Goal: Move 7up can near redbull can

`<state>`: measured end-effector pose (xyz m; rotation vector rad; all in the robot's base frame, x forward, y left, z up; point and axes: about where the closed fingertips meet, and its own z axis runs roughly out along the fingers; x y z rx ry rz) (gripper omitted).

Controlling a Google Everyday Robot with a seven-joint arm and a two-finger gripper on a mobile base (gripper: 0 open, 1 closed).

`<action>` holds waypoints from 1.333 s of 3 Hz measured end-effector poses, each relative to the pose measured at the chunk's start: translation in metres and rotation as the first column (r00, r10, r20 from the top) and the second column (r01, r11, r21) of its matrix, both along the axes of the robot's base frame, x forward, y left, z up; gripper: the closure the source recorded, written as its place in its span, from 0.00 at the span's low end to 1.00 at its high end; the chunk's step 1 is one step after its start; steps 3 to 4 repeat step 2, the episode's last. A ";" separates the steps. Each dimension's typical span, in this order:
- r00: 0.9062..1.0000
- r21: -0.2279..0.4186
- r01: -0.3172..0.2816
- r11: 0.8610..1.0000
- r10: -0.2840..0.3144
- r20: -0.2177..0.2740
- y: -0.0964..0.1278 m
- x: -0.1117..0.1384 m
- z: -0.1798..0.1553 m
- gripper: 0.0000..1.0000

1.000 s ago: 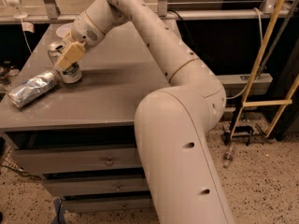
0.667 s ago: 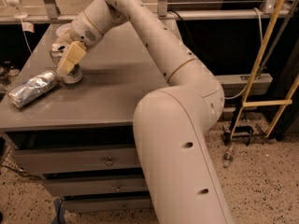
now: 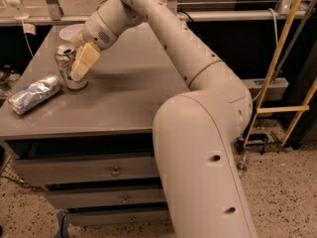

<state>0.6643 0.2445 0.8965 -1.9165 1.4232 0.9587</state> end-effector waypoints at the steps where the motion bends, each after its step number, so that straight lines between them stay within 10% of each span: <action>1: 0.995 -0.023 0.095 0.995 -0.095 0.024 -0.044 0.003 0.007 0.00; 2: 0.975 -0.061 0.222 0.973 -0.220 0.036 -0.112 -0.002 0.004 0.00; 4: 0.975 -0.061 0.222 0.973 -0.220 0.036 -0.112 -0.002 0.004 0.00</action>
Offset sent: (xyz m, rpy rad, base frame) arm -0.0161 -0.2150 0.0016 -0.1159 -0.0453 -0.4054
